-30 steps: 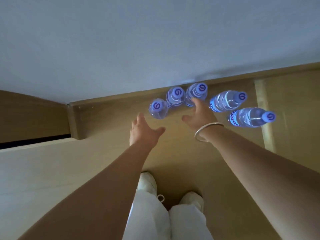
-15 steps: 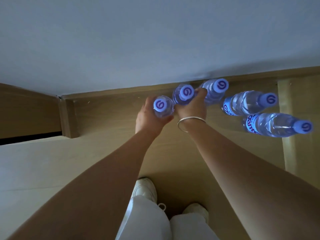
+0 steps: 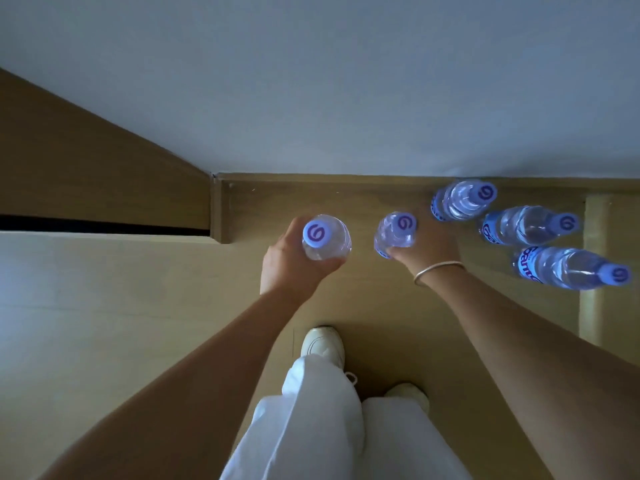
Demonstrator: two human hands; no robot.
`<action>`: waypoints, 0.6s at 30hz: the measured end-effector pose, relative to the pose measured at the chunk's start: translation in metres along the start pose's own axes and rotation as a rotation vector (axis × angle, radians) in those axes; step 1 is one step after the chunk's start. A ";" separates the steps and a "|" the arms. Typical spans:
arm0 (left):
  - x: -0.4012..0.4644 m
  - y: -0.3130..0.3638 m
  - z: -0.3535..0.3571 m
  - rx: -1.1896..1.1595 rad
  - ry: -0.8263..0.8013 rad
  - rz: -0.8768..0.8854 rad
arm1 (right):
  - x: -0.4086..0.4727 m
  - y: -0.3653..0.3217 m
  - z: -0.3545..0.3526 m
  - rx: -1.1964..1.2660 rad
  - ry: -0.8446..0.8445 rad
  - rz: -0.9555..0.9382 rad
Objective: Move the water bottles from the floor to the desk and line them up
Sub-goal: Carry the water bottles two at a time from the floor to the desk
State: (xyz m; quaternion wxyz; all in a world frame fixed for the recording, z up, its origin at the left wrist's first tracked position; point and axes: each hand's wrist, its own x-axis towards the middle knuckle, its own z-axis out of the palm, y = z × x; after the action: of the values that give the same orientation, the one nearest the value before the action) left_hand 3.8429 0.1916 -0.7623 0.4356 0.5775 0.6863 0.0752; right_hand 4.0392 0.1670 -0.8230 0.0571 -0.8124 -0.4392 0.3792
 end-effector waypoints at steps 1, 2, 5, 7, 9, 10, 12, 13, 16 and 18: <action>-0.009 0.002 -0.010 -0.006 0.001 -0.009 | -0.020 -0.005 -0.005 0.016 -0.019 -0.031; -0.020 0.005 -0.021 -0.007 -0.003 -0.026 | -0.039 -0.010 -0.012 0.020 -0.035 -0.066; -0.060 0.020 -0.060 0.046 -0.021 -0.063 | -0.099 -0.036 -0.045 0.006 -0.092 -0.147; -0.095 0.033 -0.093 0.082 -0.019 -0.065 | -0.139 -0.061 -0.075 0.041 -0.120 -0.205; -0.137 0.048 -0.130 0.076 -0.002 -0.085 | -0.183 -0.090 -0.108 0.093 -0.133 -0.257; -0.160 0.056 -0.150 0.069 0.011 -0.097 | -0.204 -0.105 -0.124 0.125 -0.141 -0.282; -0.208 0.074 -0.189 0.029 0.053 -0.098 | -0.246 -0.136 -0.155 0.170 -0.156 -0.327; -0.233 0.082 -0.209 0.000 0.079 -0.088 | -0.268 -0.153 -0.171 0.167 -0.163 -0.355; -0.306 0.104 -0.262 -0.125 0.204 -0.029 | -0.335 -0.202 -0.215 0.148 -0.157 -0.485; -0.351 0.116 -0.295 -0.185 0.300 0.002 | -0.380 -0.233 -0.240 0.172 -0.161 -0.570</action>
State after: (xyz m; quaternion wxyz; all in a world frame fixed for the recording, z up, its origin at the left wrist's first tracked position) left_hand 3.7092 0.0453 -0.3325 0.3796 0.5179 0.7333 0.2237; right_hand 3.9186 0.0781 -0.3394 0.1947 -0.6162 -0.6188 0.4466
